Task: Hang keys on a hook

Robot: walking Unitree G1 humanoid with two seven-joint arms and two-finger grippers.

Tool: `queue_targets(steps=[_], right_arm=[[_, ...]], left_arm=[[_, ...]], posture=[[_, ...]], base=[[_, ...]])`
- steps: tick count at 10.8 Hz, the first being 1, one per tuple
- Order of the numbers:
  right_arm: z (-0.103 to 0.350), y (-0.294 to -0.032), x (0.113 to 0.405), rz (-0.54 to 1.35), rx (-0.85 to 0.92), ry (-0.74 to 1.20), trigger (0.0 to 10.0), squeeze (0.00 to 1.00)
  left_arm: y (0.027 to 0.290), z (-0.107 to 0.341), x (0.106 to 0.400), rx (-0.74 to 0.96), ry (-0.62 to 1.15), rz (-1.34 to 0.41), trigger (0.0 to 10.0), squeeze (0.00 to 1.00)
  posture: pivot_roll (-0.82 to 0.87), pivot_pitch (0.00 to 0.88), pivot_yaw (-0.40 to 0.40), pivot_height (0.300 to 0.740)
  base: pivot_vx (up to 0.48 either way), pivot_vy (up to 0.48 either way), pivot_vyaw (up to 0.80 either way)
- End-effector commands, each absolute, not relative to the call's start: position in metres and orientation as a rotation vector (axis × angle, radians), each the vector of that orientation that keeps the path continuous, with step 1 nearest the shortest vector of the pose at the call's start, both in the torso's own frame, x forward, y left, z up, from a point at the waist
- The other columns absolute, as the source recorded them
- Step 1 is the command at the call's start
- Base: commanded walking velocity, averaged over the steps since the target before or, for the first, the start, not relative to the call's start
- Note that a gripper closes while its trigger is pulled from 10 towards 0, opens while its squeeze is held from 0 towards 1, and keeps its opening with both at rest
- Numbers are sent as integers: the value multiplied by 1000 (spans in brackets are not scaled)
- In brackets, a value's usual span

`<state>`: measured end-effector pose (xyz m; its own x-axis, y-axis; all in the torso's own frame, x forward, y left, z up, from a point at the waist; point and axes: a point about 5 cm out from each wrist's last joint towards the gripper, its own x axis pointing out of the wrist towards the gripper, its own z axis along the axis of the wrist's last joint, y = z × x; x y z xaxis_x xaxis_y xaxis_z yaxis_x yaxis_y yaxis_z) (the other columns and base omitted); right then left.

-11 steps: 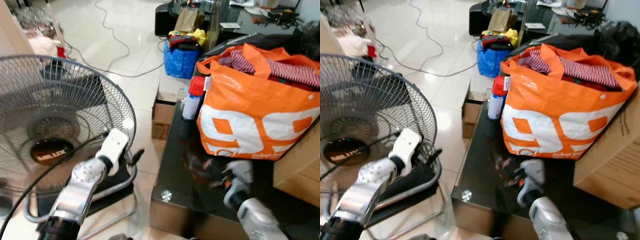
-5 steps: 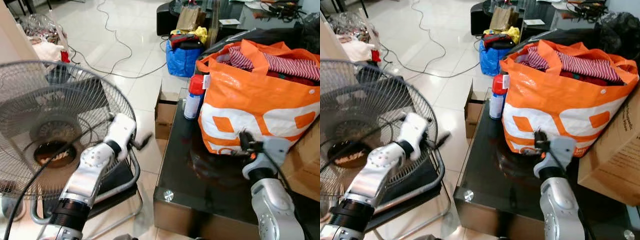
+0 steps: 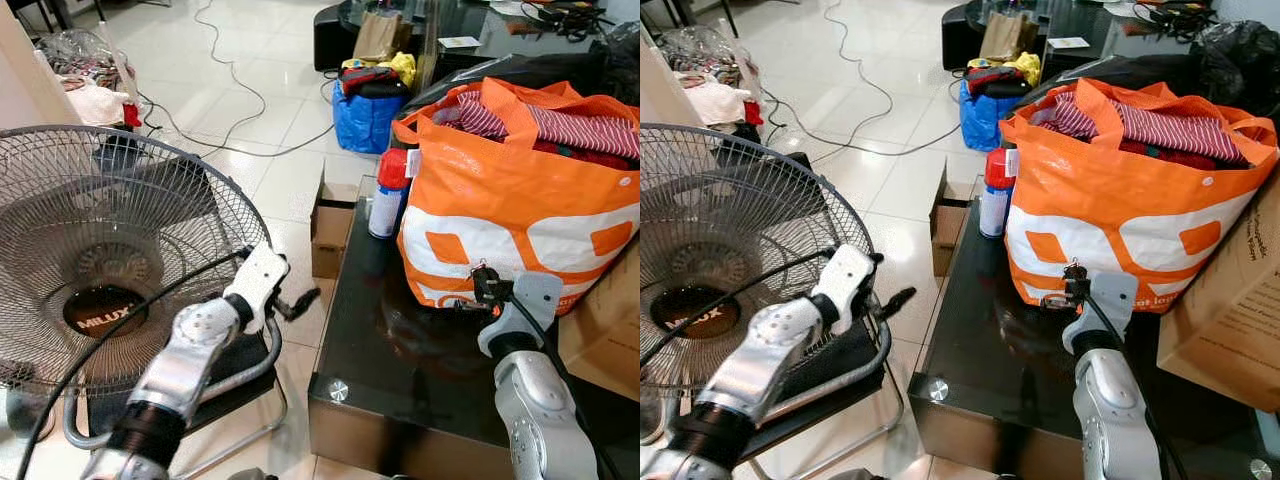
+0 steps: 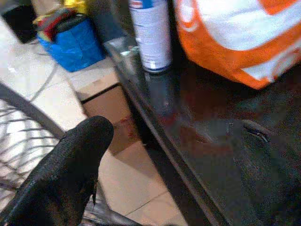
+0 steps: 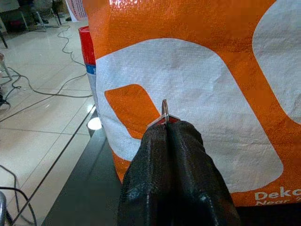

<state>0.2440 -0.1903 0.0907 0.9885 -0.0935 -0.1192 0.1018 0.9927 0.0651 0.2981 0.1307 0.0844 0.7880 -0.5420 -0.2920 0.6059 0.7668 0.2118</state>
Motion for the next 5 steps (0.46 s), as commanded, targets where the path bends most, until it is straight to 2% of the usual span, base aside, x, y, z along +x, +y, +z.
queue_targets(steps=[1, 5], right_arm=[[90, -187, 247, -114, 75, 129, 0, 0], [91, -188, 253, -158, 67, 122, 0, 0]], left_arm=[[136, 90, 303, 309, 185, -570, 10000, 0], [134, 92, 309, 308, 170, -565, 10000, 0]], posture=[[-79, 0, 25, 740], [-100, 0, 46, 740]], base=[[0, 0, 0], [0, 0, 0]])
